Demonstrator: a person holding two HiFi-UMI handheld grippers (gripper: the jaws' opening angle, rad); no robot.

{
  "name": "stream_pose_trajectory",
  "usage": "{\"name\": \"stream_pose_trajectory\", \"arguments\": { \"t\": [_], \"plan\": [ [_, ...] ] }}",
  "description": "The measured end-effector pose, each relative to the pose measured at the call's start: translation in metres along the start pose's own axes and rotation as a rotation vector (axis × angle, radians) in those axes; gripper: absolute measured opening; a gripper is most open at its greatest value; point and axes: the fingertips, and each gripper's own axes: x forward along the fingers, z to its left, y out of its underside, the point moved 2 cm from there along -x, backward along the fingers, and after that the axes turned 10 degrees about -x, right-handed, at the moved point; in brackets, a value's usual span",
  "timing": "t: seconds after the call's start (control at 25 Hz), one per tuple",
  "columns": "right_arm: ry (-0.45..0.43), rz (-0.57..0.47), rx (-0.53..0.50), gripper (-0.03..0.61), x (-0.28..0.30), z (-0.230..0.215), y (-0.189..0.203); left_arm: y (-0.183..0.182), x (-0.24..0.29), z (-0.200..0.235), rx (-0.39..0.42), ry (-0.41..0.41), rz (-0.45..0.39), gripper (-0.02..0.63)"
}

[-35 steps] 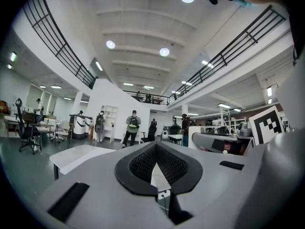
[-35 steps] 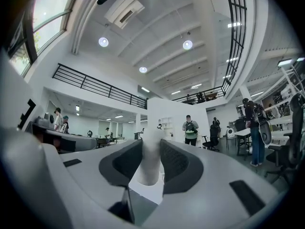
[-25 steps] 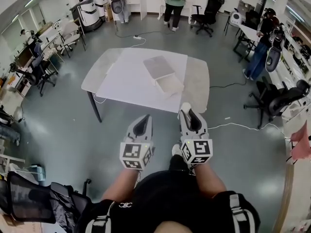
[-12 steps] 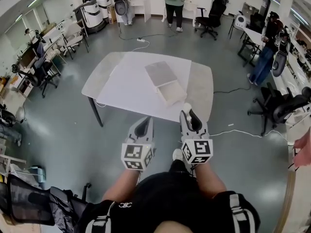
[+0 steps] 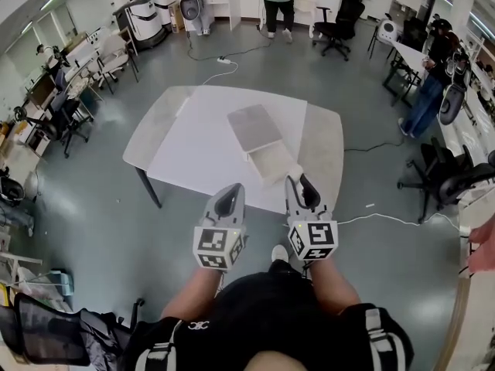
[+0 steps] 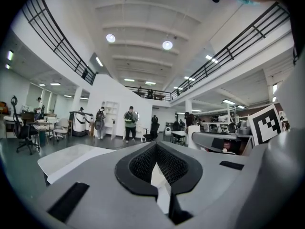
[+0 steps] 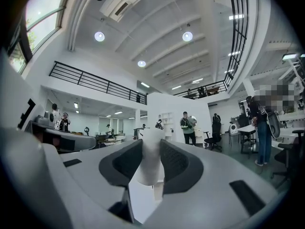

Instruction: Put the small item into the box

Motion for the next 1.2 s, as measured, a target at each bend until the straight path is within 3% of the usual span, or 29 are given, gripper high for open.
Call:
{"name": "stream_pose_trajectory", "arguments": {
  "t": [0.76, 1.2],
  "plan": [
    [-0.155, 0.106, -0.004, 0.115, 0.180, -0.088, 0.064, -0.013, 0.198, 0.057, -0.048, -0.100, 0.046, 0.006],
    [-0.237, 0.191, -0.007, 0.115, 0.239, -0.086, 0.094, -0.009, 0.234, 0.099, -0.078, -0.136, 0.085, 0.005]
  ]
}}
